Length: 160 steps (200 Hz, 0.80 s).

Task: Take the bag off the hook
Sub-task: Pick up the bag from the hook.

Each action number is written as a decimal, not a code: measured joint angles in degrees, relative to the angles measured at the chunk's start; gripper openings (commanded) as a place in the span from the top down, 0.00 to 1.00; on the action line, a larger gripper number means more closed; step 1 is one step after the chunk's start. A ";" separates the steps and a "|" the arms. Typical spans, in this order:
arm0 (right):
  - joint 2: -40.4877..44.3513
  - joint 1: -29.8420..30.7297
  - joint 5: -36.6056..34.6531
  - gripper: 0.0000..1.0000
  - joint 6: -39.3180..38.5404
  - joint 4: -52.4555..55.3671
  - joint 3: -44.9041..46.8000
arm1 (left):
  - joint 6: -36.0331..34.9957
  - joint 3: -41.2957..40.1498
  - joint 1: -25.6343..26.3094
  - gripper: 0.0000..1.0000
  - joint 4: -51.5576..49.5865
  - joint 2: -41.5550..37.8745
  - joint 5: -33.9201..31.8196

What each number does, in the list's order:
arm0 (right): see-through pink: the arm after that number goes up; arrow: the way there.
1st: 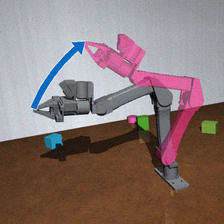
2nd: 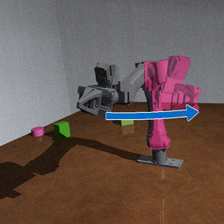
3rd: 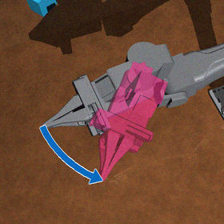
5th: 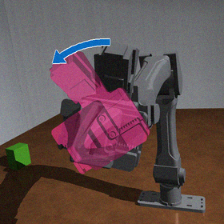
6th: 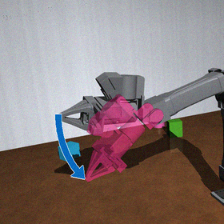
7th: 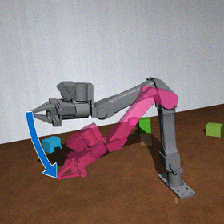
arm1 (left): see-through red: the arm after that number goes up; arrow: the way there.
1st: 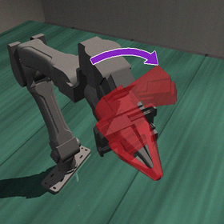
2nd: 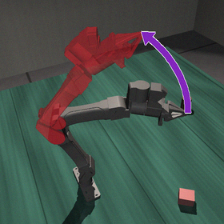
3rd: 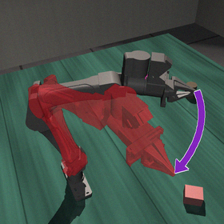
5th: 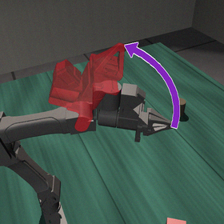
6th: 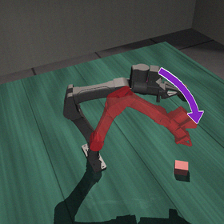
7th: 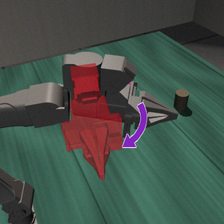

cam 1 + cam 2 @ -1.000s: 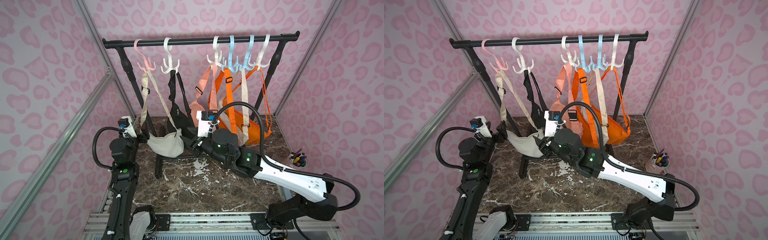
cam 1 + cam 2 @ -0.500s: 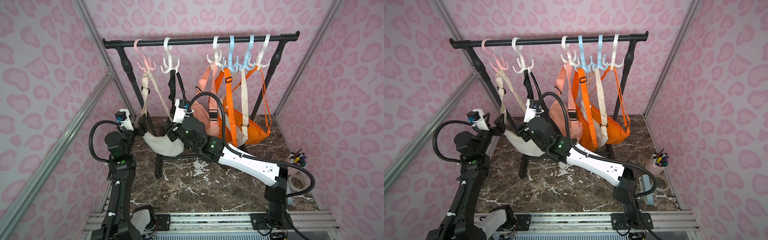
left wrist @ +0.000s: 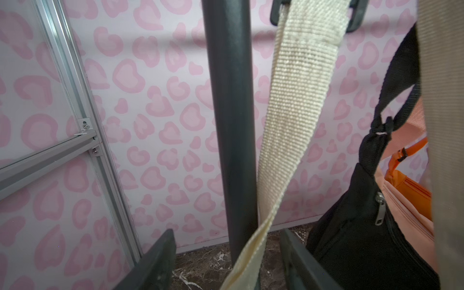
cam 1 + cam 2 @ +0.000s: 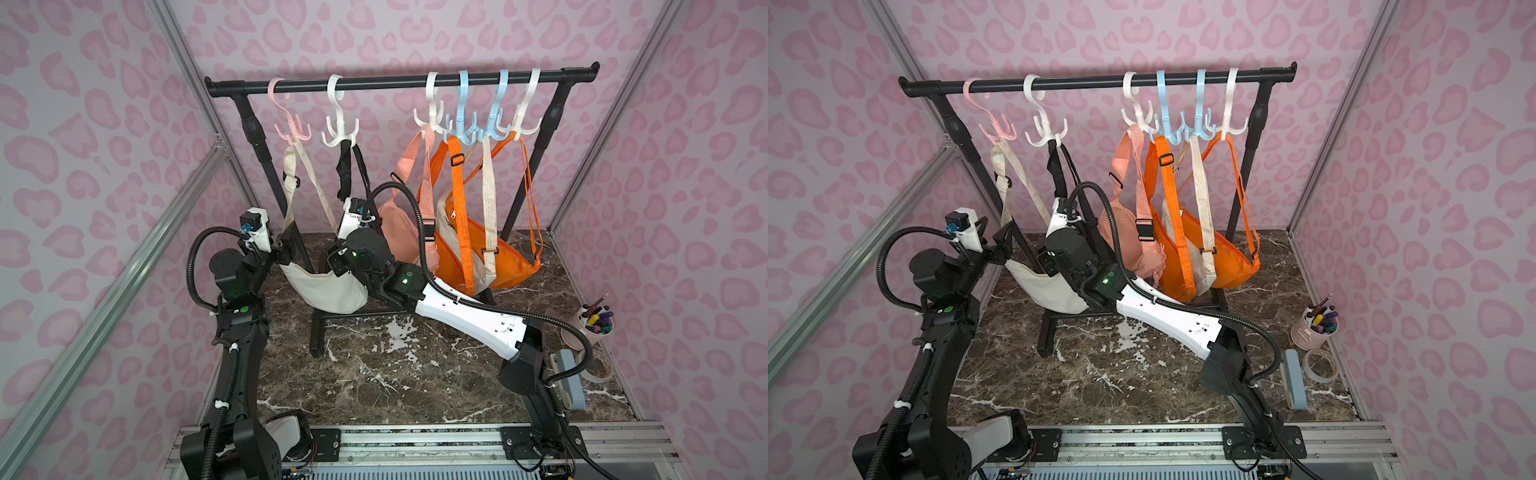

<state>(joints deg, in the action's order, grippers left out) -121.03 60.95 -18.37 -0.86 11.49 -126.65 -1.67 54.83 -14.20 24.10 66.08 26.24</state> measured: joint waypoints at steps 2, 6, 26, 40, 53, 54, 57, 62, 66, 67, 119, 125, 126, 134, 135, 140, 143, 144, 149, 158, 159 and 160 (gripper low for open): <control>-0.07 -0.07 0.00 0.64 0.11 0.09 0.00 | -0.07 0.04 0.00 0.42 -0.07 0.09 0.17; -0.17 -0.20 0.00 0.65 0.39 0.31 -0.02 | -0.37 0.09 0.00 0.45 -0.13 0.24 0.52; -0.70 -1.18 0.00 0.72 1.38 1.36 -0.22 | -1.18 0.35 0.00 0.65 -0.63 0.76 1.07; -0.76 -1.73 -0.04 0.79 2.01 1.81 -0.24 | -1.60 0.42 0.00 0.72 -0.83 0.76 2.19; -0.76 -1.79 -0.20 0.84 2.34 1.84 -0.33 | -2.03 0.44 0.00 0.77 -0.87 0.76 2.49; -0.76 -1.79 -0.20 0.84 2.34 1.84 -0.33 | -2.03 0.44 0.00 0.77 -0.87 0.76 2.54; -0.76 -1.75 -0.04 0.85 2.34 1.84 -0.39 | -1.99 0.44 0.00 0.78 -0.92 0.76 2.67; -0.76 -1.68 0.00 0.87 2.36 1.86 -0.50 | -2.03 0.44 0.00 0.80 -1.03 0.76 2.93; -0.76 -1.70 0.00 0.88 2.38 1.86 -0.52 | -2.19 0.44 -0.02 0.81 -1.20 0.74 3.04; -0.76 -1.70 0.02 0.89 2.38 1.86 -0.52 | -2.23 0.44 -0.02 0.81 -1.25 0.72 3.06; -0.55 -1.49 0.44 1.00 2.82 2.80 -1.77 | -2.82 2.10 -0.02 0.96 -4.09 -0.37 4.48; -0.26 -1.49 0.48 1.00 2.84 2.99 -1.97 | -2.71 2.58 -0.04 0.96 -4.66 -0.50 4.57; -0.22 -1.49 0.46 1.00 2.84 2.99 -1.99 | -2.62 2.69 -0.07 0.96 -4.74 -0.52 4.59; 0.20 -1.49 0.48 1.00 3.15 2.99 -2.25 | -2.36 3.21 -0.04 0.96 -5.03 -0.66 4.59; 0.22 -1.49 0.50 1.00 3.19 3.02 -2.29 | -2.36 3.26 -0.04 0.96 -5.09 -0.68 4.59; 0.48 -1.49 0.50 1.00 3.28 3.02 -2.56 | -2.01 3.61 -0.04 0.96 -5.33 -0.79 4.59; 0.57 -1.49 0.55 1.00 3.30 3.02 -2.69 | -1.77 3.76 -0.04 0.96 -5.44 -0.85 4.59; 0.59 -1.49 0.59 1.00 3.30 3.02 -2.71 | -1.73 3.78 -0.04 0.96 -5.46 -0.87 4.59; 0.74 -1.49 0.70 1.00 3.32 3.08 -3.10 | -1.36 4.02 -0.04 0.96 -5.77 -1.07 4.57; 0.85 -1.51 0.98 1.00 3.78 3.23 -3.96 | -0.90 4.37 -0.04 0.96 -6.36 -1.42 4.57; 0.85 -1.51 0.98 1.00 3.78 3.23 -3.96 | -0.90 4.37 -0.04 0.96 -6.36 -1.42 4.57; 0.85 -1.51 1.05 1.00 3.82 3.28 -4.09 | -0.83 4.44 -0.04 0.96 -6.43 -1.49 4.57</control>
<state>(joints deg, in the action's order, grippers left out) -120.18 59.44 -17.32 2.96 14.76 -130.74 -2.50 59.27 -14.24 17.67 64.60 30.81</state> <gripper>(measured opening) 0.053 0.051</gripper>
